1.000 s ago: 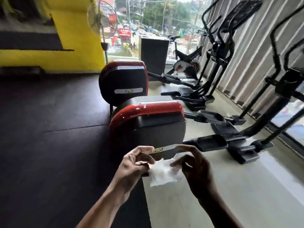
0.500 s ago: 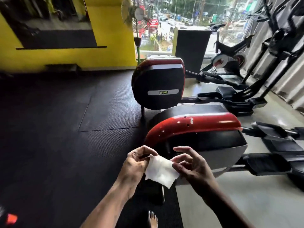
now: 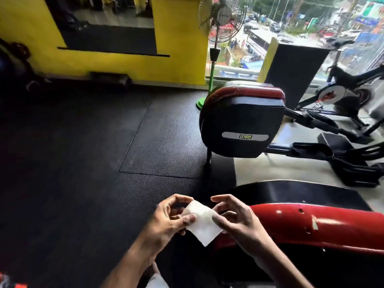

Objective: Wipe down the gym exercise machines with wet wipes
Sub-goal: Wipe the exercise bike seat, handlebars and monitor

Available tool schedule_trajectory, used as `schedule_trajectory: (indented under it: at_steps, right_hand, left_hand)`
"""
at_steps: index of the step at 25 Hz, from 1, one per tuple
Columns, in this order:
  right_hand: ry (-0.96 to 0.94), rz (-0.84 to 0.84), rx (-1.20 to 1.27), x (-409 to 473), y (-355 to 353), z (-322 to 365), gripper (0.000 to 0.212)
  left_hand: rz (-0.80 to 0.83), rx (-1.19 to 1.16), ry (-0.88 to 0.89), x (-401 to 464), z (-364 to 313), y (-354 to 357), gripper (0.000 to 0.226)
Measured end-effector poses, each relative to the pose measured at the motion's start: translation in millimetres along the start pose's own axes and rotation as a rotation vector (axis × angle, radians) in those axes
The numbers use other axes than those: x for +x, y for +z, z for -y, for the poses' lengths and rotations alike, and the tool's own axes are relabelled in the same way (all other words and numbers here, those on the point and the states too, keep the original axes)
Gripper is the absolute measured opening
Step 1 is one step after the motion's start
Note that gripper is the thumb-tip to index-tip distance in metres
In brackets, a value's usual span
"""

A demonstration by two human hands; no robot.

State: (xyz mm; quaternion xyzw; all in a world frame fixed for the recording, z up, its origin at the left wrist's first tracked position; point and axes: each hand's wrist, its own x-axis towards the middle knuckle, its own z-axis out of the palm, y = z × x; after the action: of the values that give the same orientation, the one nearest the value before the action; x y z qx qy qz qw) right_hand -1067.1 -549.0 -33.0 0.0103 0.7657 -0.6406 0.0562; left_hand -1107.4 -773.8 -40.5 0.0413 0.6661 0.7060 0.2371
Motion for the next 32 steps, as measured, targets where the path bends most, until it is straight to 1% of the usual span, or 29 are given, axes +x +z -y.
schedule_trajectory:
  at_steps: [2, 4, 6, 8, 11, 13, 15, 17, 18, 19, 21, 24, 27, 29, 32]
  right_hand:
    - [0.026, 0.048, 0.012, 48.9, 15.9, 5.3, 0.037]
    - [0.007, 0.037, 0.023, 103.5, 35.3, 17.0, 0.033]
    - [-0.036, -0.003, 0.041, 149.1, 51.0, 34.2, 0.023]
    - [-0.072, -0.053, 0.065, 190.9, 62.9, 49.9, 0.019]
    - [-0.036, -0.166, 0.1, 239.8, 75.0, 56.1, 0.011]
    - [-0.021, -0.227, 0.116, 273.7, 80.7, 51.4, 0.007]
    - [-0.009, -0.256, 0.122, 312.0, 83.7, 50.3, 0.016]
    - [-0.017, -0.291, 0.154, 353.2, 83.3, 45.6, 0.017]
    - [-0.019, -0.3, 0.176, 372.0, 82.4, 44.0, 0.014]
    - [-0.028, -0.3, 0.189, 390.7, 81.2, 42.5, 0.016]
    - [-0.069, -0.297, 0.193, 440.6, 74.6, 35.0, 0.027]
    - [-0.187, -0.323, 0.129, 527.7, 55.8, 28.6, 0.032]
    - [-0.164, -0.398, 0.164, 603.9, 32.5, 33.5, 0.045]
    - [-0.187, -0.438, 0.152, 657.0, 14.2, 41.8, 0.04]
    - [-0.15, -0.457, 0.175, 733.8, -6.3, 51.7, 0.033]
  left_hand:
    - [0.043, 0.026, 0.036, 34.9, -13.6, -35.9, 0.042]
    - [0.044, 0.041, 0.049, 72.6, -34.0, -77.3, 0.043]
    - [0.061, -0.003, 0.047, 109.5, -56.1, -114.5, 0.049]
    - [0.108, -0.071, 0.036, 149.6, -73.6, -147.9, 0.053]
    - [0.206, -0.05, 0.005, 198.8, -85.0, -176.3, 0.046]
    - [0.227, -0.113, -0.02, 229.0, -87.5, -189.3, 0.041]
    - [0.234, -0.158, -0.021, 259.6, -92.0, -202.9, 0.034]
    - [0.242, -0.152, -0.013, 296.4, -94.2, -219.0, 0.028]
    - [0.236, -0.142, -0.012, 315.7, -95.6, -226.1, 0.026]
    - [0.219, -0.113, -0.008, 335.6, -98.7, -233.1, 0.022]
    - [0.181, -0.04, 0.007, 389.8, -107.6, -251.4, 0.012]
    - [0.175, -0.032, -0.055, 477.1, -135.2, -275.6, 0.015]
    - [0.201, 0.002, -0.067, 554.2, -170.5, -295.7, 0.015]
    - [0.242, -0.011, -0.087, 611.0, -192.4, -305.5, 0.014]
    - [0.263, -0.045, -0.218, 687.8, -219.9, -310.2, 0.021]
